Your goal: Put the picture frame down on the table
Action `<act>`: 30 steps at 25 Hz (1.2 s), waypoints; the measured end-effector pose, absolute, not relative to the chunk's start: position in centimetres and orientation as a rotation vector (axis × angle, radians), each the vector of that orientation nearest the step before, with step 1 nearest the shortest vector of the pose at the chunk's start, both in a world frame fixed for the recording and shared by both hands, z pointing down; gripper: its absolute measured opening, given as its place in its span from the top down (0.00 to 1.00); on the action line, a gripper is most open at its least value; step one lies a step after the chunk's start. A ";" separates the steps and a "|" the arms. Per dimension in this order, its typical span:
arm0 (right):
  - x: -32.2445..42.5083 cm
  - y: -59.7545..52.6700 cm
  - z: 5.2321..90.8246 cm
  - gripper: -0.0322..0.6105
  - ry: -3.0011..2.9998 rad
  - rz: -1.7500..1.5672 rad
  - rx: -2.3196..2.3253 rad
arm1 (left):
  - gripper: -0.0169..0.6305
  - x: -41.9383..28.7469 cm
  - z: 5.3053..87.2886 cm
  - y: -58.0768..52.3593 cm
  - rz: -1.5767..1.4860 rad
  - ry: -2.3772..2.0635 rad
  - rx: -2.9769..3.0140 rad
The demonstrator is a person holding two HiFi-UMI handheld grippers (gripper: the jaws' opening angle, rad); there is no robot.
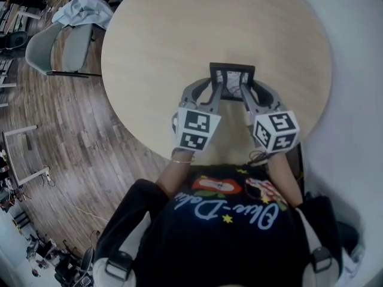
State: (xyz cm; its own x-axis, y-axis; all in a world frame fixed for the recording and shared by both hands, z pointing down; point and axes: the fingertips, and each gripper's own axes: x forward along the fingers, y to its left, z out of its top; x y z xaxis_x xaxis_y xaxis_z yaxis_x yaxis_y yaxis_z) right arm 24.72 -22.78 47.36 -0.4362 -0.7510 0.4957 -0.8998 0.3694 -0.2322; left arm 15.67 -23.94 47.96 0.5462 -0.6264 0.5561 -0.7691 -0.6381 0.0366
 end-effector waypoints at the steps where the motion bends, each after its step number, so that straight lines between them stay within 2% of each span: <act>1: 24.6 -22.9 47.7 0.83 -2.321 0.706 1.448 | 0.85 15.6 48.3 -24.0 0.750 -1.156 2.501; 16: 24.7 -23.4 52.2 0.83 -2.251 0.948 1.405 | 0.85 15.7 52.1 -24.5 0.864 -1.105 2.434; 30: 25.2 -25.2 54.3 0.81 -2.151 0.834 1.416 | 0.84 16.3 54.3 -26.2 0.916 -1.086 2.405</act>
State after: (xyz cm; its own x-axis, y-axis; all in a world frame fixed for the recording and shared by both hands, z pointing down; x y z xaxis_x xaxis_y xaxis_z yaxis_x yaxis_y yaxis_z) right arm 25.16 -25.16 54.33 -0.3854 -0.6631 0.6416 -0.9224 0.2970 -0.2470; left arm 16.31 -26.17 54.33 0.4979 -0.5376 0.6805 -0.7613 -0.6468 0.0461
